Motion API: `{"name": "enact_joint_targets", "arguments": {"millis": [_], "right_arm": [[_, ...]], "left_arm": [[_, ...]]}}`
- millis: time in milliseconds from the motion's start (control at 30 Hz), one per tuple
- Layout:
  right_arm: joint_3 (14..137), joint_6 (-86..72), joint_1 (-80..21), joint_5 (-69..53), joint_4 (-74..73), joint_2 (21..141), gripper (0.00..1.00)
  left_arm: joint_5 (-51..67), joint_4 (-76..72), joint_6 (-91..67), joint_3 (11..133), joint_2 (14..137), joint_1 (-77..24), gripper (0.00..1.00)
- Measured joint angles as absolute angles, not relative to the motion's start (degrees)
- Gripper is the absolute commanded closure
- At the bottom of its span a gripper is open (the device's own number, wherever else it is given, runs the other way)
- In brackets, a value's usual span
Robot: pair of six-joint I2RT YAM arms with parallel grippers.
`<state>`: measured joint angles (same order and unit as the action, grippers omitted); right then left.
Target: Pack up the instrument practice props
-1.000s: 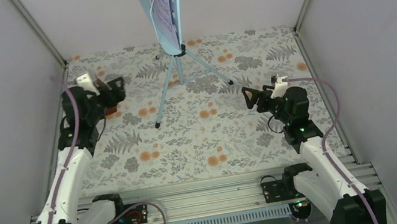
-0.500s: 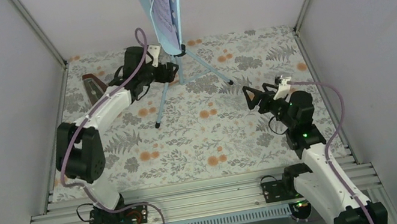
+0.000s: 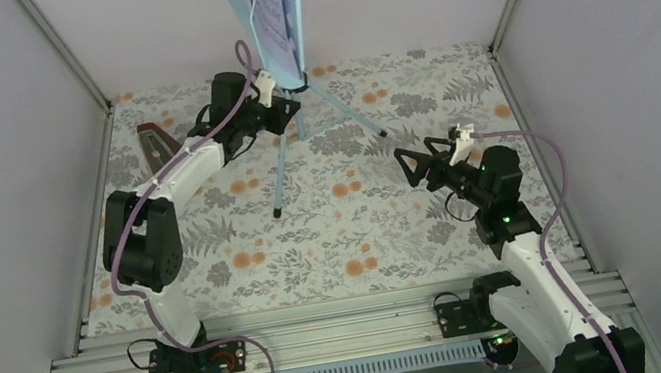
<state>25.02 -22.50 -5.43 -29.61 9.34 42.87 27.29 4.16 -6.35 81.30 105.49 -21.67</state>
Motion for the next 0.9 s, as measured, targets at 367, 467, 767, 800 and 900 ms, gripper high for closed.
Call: {"name": "enact_joint_targets", "arguments": {"millis": [367,467,767,800,900], "right_arm": [[24.49,-22.48,-5.45,-31.07,10.79,42.61,0.00],[24.03,-22.79,-5.54,-31.70,11.55,43.42,0.00],[23.83,-23.57,-12.45,-32.21,12.80,51.90,0.00],[23.83,-23.57,-14.04,-31.77,12.69,52.53,0.00],[23.83,-23.53,-19.31,-28.91,12.45,53.23,0.00]], "left_arm": [[11.38,2.26,-5.96,69.95,95.22,-26.89,0.98],[1.63,5.37,-9.56,67.72,91.59,-31.68,0.98],[-20.14,10.85,-24.86,67.83,90.41,-42.92,0.97],[-21.50,11.14,-26.22,68.45,90.96,-43.48,0.97],[-24.47,11.11,-28.95,69.71,92.51,-44.58,0.83]]}}
